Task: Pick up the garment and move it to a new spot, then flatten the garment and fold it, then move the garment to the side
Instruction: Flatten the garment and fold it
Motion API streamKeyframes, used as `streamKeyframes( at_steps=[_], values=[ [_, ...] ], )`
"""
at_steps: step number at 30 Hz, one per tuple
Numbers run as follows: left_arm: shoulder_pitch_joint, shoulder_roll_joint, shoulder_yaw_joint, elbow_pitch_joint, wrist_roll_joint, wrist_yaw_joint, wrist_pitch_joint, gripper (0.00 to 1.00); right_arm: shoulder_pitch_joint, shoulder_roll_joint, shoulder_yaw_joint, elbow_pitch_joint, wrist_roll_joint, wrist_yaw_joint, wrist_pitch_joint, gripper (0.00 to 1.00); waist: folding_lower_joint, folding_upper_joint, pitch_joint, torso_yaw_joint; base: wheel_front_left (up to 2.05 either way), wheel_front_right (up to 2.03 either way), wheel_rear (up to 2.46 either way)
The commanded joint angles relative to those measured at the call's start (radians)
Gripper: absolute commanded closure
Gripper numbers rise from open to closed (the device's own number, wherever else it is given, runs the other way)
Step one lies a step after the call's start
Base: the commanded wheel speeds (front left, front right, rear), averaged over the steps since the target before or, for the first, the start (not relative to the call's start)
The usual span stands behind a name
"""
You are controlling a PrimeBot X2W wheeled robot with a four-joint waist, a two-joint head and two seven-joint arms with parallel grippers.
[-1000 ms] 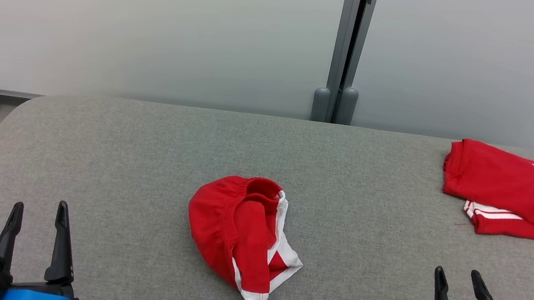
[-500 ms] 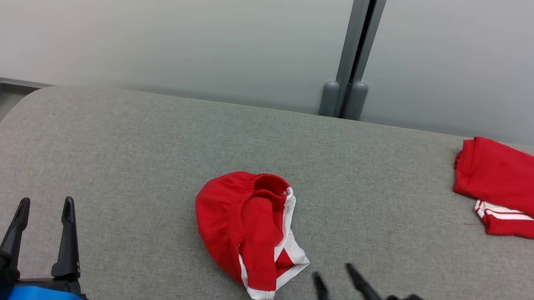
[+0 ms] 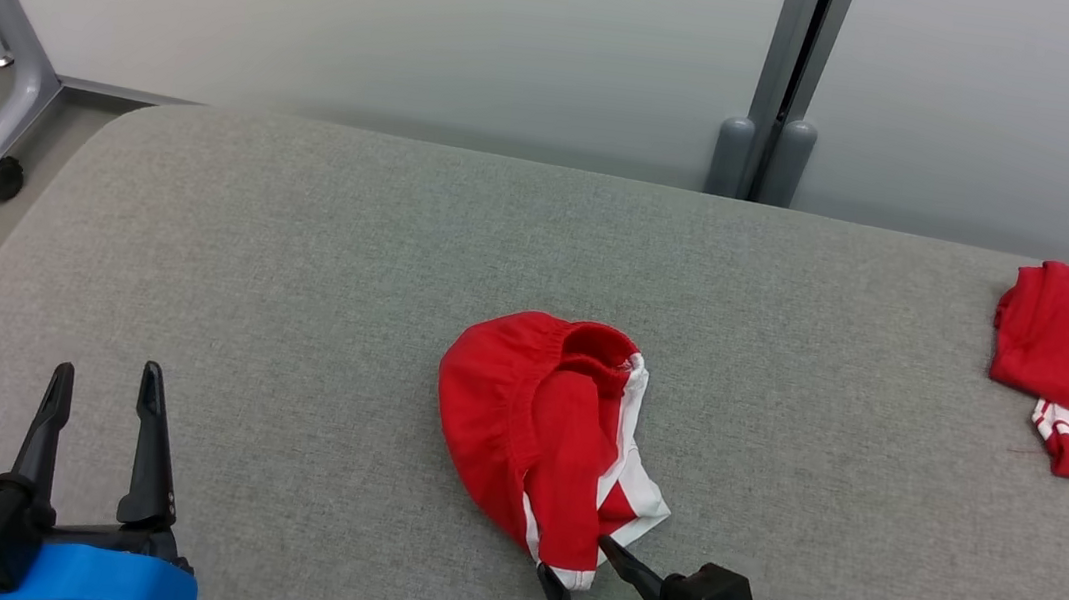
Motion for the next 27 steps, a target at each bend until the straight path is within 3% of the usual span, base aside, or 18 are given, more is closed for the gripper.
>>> streamKeyframes(
  at_steps=[1, 2, 3, 4, 5, 10, 13, 27],
  values=[
    [-0.023, -0.002, -0.001, 0.007, -0.004, -0.003, -0.008, 0.00, -0.036, -0.004, 0.009, 0.031, 0.010, 0.000, -0.016, 0.00, -0.0001, -0.0001, 0.015, 0.014, 0.00, 0.00, 0.00],
    [-0.028, -0.003, -0.003, 0.010, -0.004, -0.002, -0.010, 0.00, -0.048, -0.004, 0.017, 0.050, 0.015, 0.000, -0.019, 0.00, -0.0001, -0.0001, 0.019, 0.017, 0.00, 0.00, 0.00],
    [-0.032, -0.003, -0.003, 0.014, -0.004, -0.003, -0.013, 0.00, -0.058, -0.004, 0.025, 0.067, 0.025, 0.000, -0.022, 0.13, -0.0001, -0.0001, 0.022, 0.019, 0.00, 0.00, 0.00],
    [-0.035, -0.003, -0.003, 0.018, -0.005, -0.003, -0.012, 0.00, -0.070, -0.004, 0.031, 0.082, 0.031, 0.000, -0.027, 0.60, -0.0001, -0.0001, 0.023, 0.021, 0.00, 0.00, 0.00],
    [-0.036, -0.002, -0.003, 0.022, -0.006, -0.004, -0.015, 0.00, -0.081, -0.004, 0.037, 0.097, 0.034, 0.000, -0.030, 1.00, -0.0001, -0.0001, 0.024, 0.022, 0.00, 0.00, 0.00],
    [-0.042, 0.002, 0.002, 0.038, -0.008, 0.000, -0.022, 0.00, -0.119, -0.004, 0.036, 0.163, 0.051, 0.000, -0.049, 1.00, -0.0001, -0.0001, 0.020, 0.017, 0.00, 0.00, 0.00],
    [-0.039, 0.003, 0.004, 0.039, -0.008, 0.005, -0.026, 0.00, -0.145, -0.005, -0.015, 0.182, 0.036, 0.000, -0.061, 1.00, -0.0001, -0.0001, 0.013, 0.007, 0.00, 0.00, 0.00],
    [-0.044, -0.004, -0.012, 0.038, -0.007, 0.003, -0.033, 0.00, -0.201, -0.197, -0.461, 0.121, -0.039, 0.000, -0.047, 1.00, -0.0001, -0.0001, 0.014, -0.011, 0.00, 0.00, 0.00]
  ],
)
